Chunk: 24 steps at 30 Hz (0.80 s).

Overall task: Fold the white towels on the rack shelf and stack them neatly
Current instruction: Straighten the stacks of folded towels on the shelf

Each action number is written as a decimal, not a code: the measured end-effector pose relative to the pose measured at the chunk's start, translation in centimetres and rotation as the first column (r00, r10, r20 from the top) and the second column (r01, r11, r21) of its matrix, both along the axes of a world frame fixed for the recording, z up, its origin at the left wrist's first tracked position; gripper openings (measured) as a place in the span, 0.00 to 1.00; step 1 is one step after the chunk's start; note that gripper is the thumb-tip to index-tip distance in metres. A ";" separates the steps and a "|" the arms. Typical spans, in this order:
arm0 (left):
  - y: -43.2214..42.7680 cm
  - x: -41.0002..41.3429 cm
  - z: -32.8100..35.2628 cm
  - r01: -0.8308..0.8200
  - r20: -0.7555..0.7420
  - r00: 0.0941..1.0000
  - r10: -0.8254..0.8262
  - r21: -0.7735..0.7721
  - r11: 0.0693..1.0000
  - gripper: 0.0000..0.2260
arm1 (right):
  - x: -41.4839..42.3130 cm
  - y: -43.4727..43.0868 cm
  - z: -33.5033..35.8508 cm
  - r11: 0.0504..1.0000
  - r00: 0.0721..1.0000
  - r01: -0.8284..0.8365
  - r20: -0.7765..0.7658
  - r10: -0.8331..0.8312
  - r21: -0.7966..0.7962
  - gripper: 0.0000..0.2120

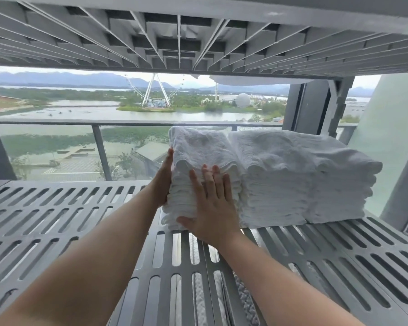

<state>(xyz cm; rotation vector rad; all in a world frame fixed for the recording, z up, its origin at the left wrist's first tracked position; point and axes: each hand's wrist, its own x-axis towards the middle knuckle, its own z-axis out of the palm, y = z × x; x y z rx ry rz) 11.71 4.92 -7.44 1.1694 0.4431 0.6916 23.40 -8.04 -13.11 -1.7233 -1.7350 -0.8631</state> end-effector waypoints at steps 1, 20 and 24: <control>-0.2 0.0 0.0 -0.008 -0.007 1.000 0.008 0.003 1.000 0.37 | 0.0 0.0 -0.1 1.000 1.000 0.004 -0.004 -0.004 -0.006 0.55; -3.6 -3.3 -0.9 -0.192 -0.104 0.956 0.275 0.486 0.852 0.29 | -0.7 -0.1 -0.3 0.998 0.998 0.061 -0.027 -0.061 -0.021 0.55; -3.0 -4.7 -1.5 -0.117 -0.270 0.882 0.385 0.666 0.736 0.40 | -0.9 -0.4 0.2 0.998 0.997 0.070 -0.033 -0.070 -0.011 0.52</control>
